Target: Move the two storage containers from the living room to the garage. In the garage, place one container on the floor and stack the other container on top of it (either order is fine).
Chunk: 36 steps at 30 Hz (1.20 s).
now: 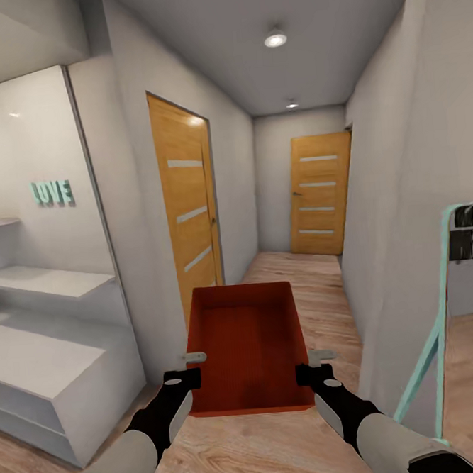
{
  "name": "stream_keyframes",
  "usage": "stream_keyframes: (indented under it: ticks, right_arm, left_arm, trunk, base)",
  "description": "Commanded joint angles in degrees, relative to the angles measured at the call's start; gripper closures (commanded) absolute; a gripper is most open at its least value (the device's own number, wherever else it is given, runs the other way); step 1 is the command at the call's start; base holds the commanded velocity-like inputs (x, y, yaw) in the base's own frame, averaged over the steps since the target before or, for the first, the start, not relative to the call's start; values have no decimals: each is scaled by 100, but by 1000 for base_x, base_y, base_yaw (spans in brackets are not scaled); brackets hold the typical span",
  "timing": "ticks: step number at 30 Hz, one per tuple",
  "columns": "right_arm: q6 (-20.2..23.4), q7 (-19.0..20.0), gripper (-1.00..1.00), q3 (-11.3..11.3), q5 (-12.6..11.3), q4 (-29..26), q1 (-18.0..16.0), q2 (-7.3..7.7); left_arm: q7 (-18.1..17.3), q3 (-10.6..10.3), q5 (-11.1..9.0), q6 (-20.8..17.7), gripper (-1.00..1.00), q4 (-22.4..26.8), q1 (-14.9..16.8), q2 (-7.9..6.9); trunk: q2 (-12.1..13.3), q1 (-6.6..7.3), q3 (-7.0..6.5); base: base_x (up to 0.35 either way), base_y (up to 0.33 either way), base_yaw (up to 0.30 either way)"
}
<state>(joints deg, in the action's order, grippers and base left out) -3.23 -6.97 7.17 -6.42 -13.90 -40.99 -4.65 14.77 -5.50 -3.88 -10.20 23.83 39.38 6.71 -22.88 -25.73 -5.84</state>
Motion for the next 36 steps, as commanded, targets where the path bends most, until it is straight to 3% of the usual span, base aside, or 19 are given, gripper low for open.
stream_keyframes:
  ticks: [1, 17, 36]
  right_arm:
    - [-105, -6, 100, -129, -16, -16, -6, 10]
    - [-118, -6, 100, -129, -16, -11, -6, 11]
    - [-99, -6, 100, -129, -14, -14, -6, 7]
  left_arm:
    - [72, 160, -96, -39, 100, -1, 0, -91]
    - [71, 161, -96, -39, 100, -1, 0, -82]
    - [77, 157, -96, -35, 100, 7, 0, -90]
  trunk:
    - [-4, -5, 2]
    - [-4, -5, 2]
    - [-4, -5, 2]
  base:
    - [323, 102, -1]
    - [323, 102, -14]
    - [323, 102, -227]
